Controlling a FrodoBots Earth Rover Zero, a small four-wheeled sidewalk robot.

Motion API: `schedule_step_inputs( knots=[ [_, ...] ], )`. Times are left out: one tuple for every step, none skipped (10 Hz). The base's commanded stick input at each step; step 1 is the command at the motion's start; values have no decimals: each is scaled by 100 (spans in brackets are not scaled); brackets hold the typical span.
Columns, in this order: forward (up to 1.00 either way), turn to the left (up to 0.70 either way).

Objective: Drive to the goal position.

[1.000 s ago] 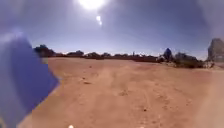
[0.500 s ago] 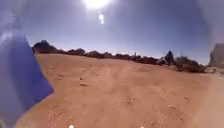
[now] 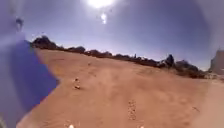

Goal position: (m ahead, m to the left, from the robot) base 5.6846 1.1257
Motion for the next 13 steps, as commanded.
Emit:
schedule_step_inputs(
  knots=[
    [70, 0],
    [70, 0],
    [70, 0],
    [70, 0],
    [70, 0],
    [70, 0],
    [70, 0],
    [70, 0],
    [70, 0],
    [70, 0],
    [70, 0],
    [70, 0],
    [70, 0]
  ],
)
